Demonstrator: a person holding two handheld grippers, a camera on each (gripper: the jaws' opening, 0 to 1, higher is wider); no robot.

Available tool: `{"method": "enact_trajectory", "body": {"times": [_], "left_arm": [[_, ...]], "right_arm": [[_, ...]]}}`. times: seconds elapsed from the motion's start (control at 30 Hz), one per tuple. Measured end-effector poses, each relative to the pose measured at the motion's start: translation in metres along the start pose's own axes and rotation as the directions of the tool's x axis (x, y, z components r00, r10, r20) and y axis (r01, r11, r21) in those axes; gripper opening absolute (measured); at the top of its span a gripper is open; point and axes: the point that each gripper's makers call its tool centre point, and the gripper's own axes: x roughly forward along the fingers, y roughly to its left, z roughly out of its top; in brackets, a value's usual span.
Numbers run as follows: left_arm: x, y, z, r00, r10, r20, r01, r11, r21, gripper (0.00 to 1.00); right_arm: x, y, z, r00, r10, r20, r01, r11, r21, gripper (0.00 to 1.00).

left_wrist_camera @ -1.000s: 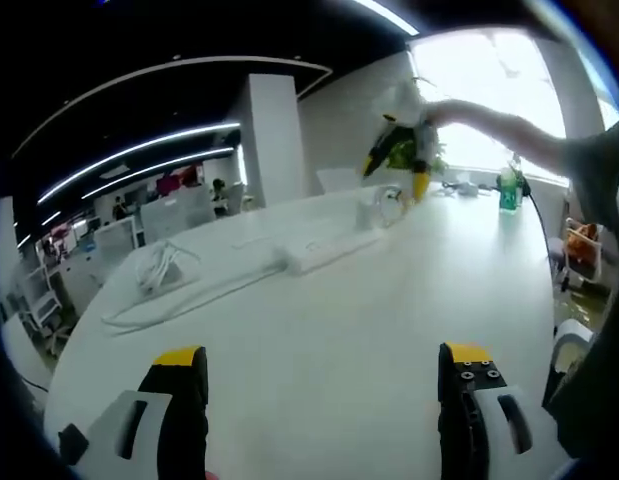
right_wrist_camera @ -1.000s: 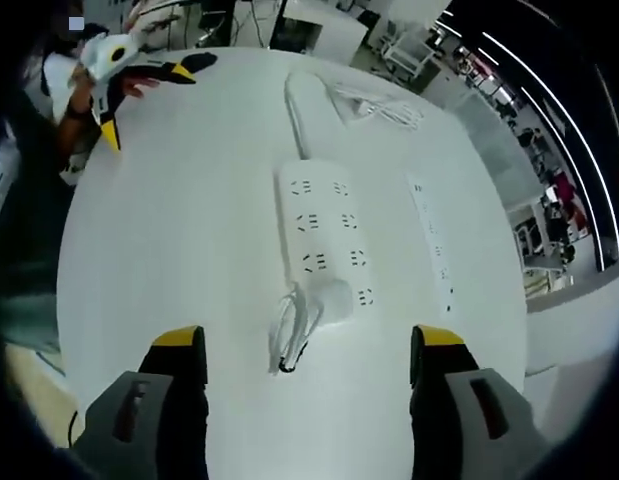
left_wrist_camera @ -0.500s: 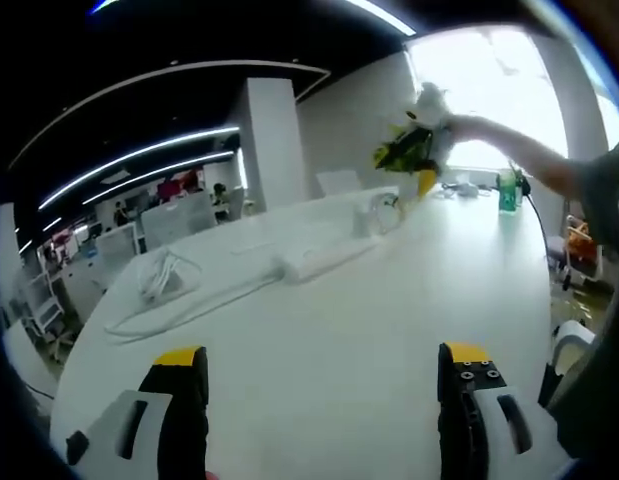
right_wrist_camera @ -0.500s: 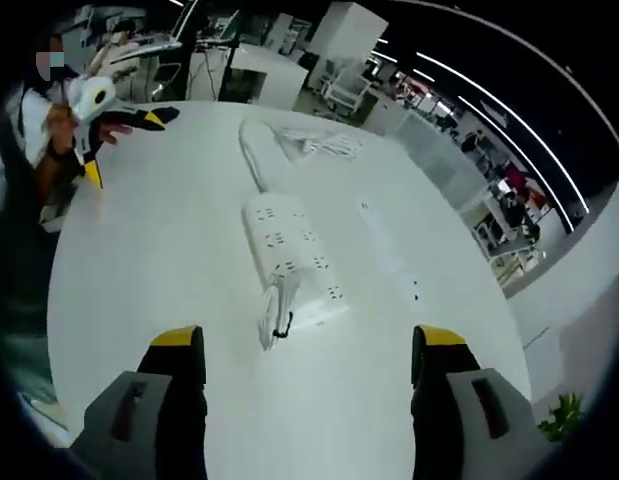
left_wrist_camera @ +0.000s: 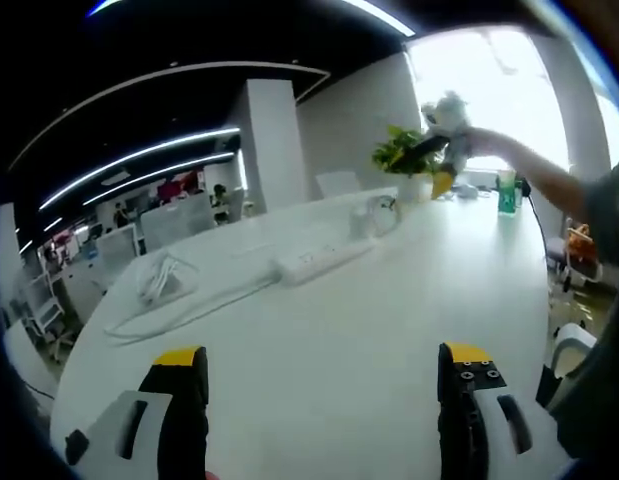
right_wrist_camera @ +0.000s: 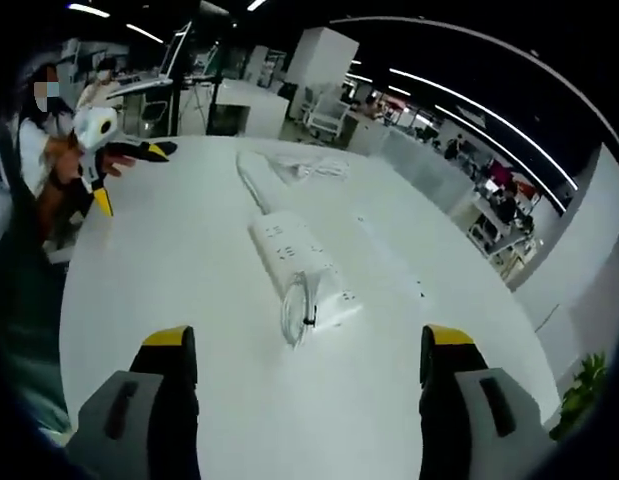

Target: Straighten the power strip on the desk, plug the charger into it

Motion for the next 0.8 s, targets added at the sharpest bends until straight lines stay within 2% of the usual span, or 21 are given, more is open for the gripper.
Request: {"method": "enact_trajectory", "body": {"times": [0.17, 0.3, 0.43, 0.67, 0.8], "left_arm": [[-0.002, 0.002, -0.001, 1.000, 0.002, -0.002, -0.002, 1.000, 0.001, 0.98], [-0.003, 0.003, 0.000, 1.000, 0.004, 0.000, -0.004, 1.000, 0.001, 0.98], [-0.002, 0.000, 0.001, 1.000, -0.002, -0.003, 0.002, 1.000, 0.005, 0.98], [-0.001, -0.001, 0.004, 1.000, -0.003, -0.002, 0.003, 1.000, 0.014, 0.98], [0.000, -0.002, 0.006, 1.000, -0.006, 0.001, 0.006, 1.000, 0.017, 0.98]], "right_arm": [[-0.006, -0.003, -0.010, 0.997, -0.039, 0.059, 0.035, 0.996, 0.077, 0.94], [-0.011, -0.007, -0.023, 0.996, -0.062, 0.071, 0.054, 0.992, 0.116, 0.96], [-0.018, -0.007, -0.029, 0.992, -0.076, 0.096, 0.061, 0.986, 0.152, 1.00], [-0.030, 0.002, -0.039, 0.983, -0.113, 0.144, 0.081, 0.975, 0.209, 1.00], [-0.037, 0.003, -0.045, 0.972, -0.158, 0.173, 0.109, 0.959, 0.260, 1.00]]}}
